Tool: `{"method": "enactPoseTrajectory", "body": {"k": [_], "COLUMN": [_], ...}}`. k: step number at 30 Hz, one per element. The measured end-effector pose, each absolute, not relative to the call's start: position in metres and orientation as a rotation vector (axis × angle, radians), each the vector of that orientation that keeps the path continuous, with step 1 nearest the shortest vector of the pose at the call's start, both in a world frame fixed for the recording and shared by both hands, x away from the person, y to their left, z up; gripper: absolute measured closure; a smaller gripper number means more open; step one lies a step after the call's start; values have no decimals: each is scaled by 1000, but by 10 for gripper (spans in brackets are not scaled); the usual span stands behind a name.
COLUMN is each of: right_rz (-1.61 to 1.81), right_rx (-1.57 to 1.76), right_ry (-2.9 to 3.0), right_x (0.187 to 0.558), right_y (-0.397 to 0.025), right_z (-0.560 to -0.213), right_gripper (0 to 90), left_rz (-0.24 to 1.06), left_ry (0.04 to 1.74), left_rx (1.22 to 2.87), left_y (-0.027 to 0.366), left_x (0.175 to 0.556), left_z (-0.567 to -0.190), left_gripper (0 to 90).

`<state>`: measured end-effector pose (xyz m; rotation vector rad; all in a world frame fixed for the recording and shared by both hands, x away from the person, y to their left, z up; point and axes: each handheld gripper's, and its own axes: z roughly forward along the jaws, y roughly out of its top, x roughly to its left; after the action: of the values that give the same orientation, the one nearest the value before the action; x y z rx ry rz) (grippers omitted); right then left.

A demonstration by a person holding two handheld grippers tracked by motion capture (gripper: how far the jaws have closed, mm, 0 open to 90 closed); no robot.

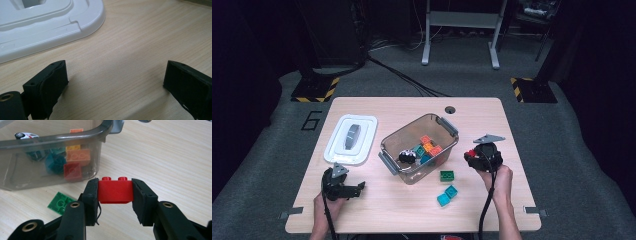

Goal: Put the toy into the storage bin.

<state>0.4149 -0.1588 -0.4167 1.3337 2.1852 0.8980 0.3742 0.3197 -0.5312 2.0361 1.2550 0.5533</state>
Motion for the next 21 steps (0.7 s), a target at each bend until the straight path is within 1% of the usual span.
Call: {"method": "enactPoseTrajectory", "body": {"k": [21], "right_rz": [904], "right_rx": [1312], "right_ry": [2108], "right_x": [438], "right_y": [-160], "right_z": [-384], "right_gripper": [588], "left_rz": [554], "left_ry": [1255], "left_rx": [2036], "left_y": [320], "left_x": [374], "left_z": [-531], "left_gripper": [51]}}
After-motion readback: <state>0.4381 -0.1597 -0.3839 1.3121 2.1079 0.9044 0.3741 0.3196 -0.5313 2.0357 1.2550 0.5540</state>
